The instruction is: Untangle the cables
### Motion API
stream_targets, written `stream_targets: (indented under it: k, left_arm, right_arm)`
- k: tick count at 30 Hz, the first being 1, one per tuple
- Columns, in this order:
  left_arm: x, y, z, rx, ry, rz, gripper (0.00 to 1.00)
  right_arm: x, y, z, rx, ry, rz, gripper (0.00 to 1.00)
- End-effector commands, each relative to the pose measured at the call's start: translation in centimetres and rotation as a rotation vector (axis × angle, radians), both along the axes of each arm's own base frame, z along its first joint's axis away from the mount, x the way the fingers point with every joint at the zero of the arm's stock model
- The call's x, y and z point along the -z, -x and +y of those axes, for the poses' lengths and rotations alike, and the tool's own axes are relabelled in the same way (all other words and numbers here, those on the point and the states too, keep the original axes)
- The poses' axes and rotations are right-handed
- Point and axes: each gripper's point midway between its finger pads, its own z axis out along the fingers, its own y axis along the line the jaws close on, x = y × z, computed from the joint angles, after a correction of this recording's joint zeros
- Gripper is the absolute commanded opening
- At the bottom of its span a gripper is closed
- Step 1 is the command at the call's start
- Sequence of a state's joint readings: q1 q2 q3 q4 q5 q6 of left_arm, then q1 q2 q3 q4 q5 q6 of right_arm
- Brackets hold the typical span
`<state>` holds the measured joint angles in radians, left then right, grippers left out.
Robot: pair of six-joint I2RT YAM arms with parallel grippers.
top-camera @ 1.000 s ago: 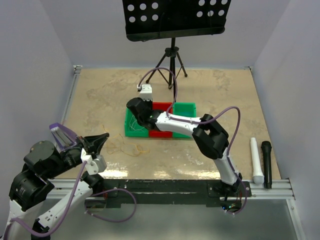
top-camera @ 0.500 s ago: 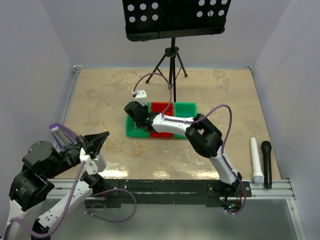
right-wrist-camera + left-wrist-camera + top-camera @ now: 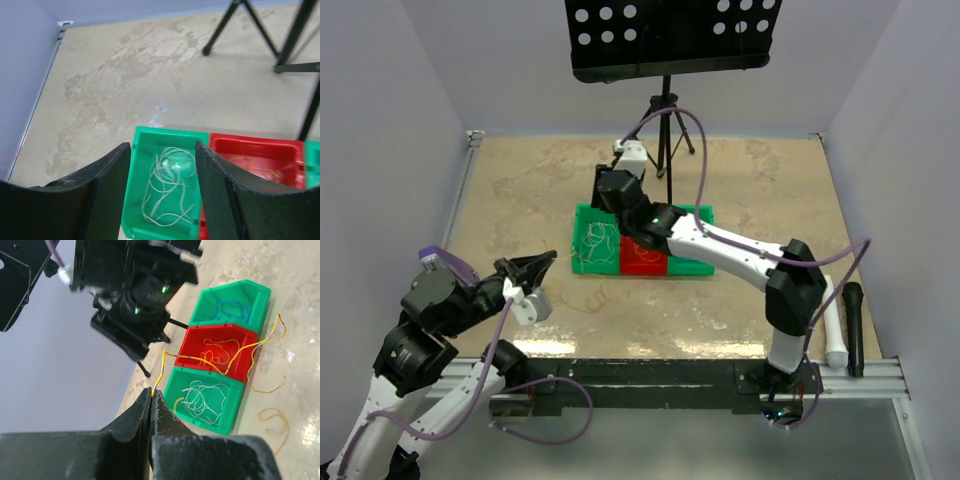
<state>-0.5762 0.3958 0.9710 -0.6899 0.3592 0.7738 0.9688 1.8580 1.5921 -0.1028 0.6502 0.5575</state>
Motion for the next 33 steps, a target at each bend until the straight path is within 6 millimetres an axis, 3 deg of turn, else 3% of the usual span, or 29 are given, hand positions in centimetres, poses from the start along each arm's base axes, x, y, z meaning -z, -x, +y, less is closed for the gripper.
stream_targets:
  k: [1, 4, 8, 12, 17, 20, 26, 33]
  left_arm:
    - [-1.6, -3.9, -1.7, -0.059, 0.127, -0.032, 0.0]
    - [-1.1, -6.9, -2.8, -0.095, 0.117, -0.061, 0.0]
    - [-0.7, -11.5, -3.9, -0.176, 0.101, -0.107, 0.0]
    - [-0.9, -14.1, -5.3, -0.178, 0.096, -0.14, 0.0]
    - [1.9, -16.7, -6.0, -0.205, -0.033, -0.182, 0.0]
    - [3.5, -17.0, -6.6, -0.169, -0.122, -0.229, 0.0]
    - [6.5, -14.8, -10.4, 0.053, -0.256, -0.345, 0.0]
    - [7.0, -14.7, -14.8, 0.165, -0.174, -0.21, 0.0]
  right_arm:
    - [-3.4, -0.7, -6.9, 0.157, -0.061, -0.041, 0.59]
    - [-5.8, 0.1, -11.1, 0.23, -0.117, -0.084, 0.59]
    - [-8.2, 1.9, -15.0, 0.272, -0.193, -0.129, 0.6]
    - [-8.2, 2.8, -17.3, 0.299, -0.211, -0.129, 0.6]
    - [-7.4, 2.7, -18.7, 0.31, -0.217, -0.124, 0.61]
    - [-6.6, 2.5, -19.2, 0.314, -0.217, -0.116, 0.61]
    - [-5.6, 2.5, -20.2, 0.33, -0.24, -0.105, 0.61]
    - [-5.3, 3.2, -21.9, 0.36, -0.258, -0.103, 0.61]
